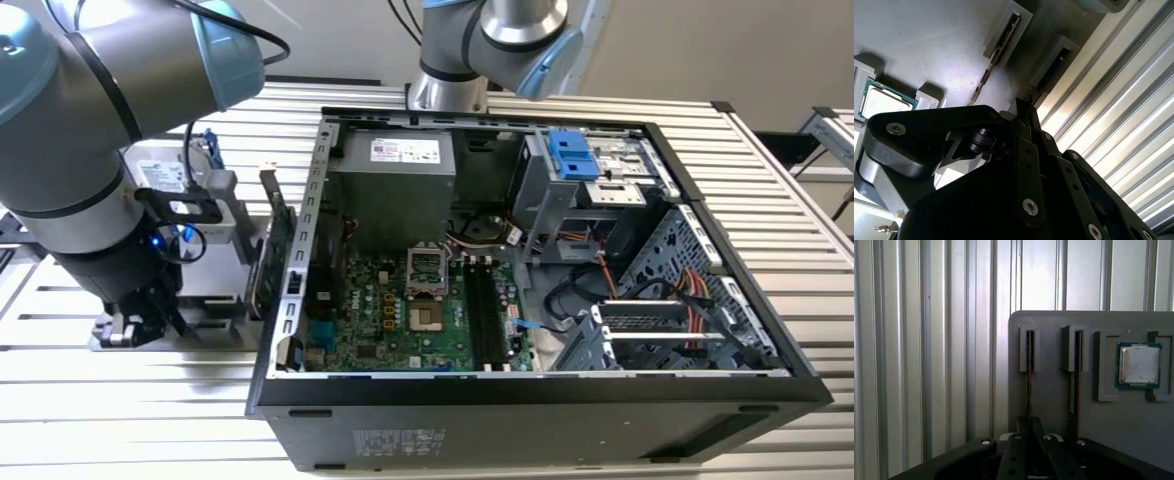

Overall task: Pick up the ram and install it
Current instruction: 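Pick up the ram and move it above insertion slot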

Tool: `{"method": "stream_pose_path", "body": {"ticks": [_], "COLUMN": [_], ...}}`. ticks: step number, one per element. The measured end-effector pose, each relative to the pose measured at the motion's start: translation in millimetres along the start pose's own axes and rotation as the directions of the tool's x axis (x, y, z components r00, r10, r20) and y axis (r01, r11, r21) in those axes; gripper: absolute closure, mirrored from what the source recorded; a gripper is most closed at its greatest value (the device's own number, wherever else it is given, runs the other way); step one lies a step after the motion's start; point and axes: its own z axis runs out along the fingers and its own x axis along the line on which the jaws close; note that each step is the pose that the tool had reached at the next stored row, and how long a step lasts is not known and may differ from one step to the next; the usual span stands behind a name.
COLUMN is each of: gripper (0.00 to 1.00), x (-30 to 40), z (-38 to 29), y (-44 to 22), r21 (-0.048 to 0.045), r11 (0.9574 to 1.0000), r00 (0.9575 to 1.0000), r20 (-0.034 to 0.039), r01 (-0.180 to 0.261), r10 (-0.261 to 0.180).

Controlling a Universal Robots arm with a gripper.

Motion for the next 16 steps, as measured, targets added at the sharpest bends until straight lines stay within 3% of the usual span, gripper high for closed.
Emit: {"method": "stream_pose_path", "body": {"ticks": [16], "gripper": [1.0], "x": [-0.4], "z": [-0.5], "y": [-0.1], "r21": [0.0], "r11": [1.0], "r00": [1.0], "r20": [0.0], "r01": [0.0], "r10": [0.0]}}
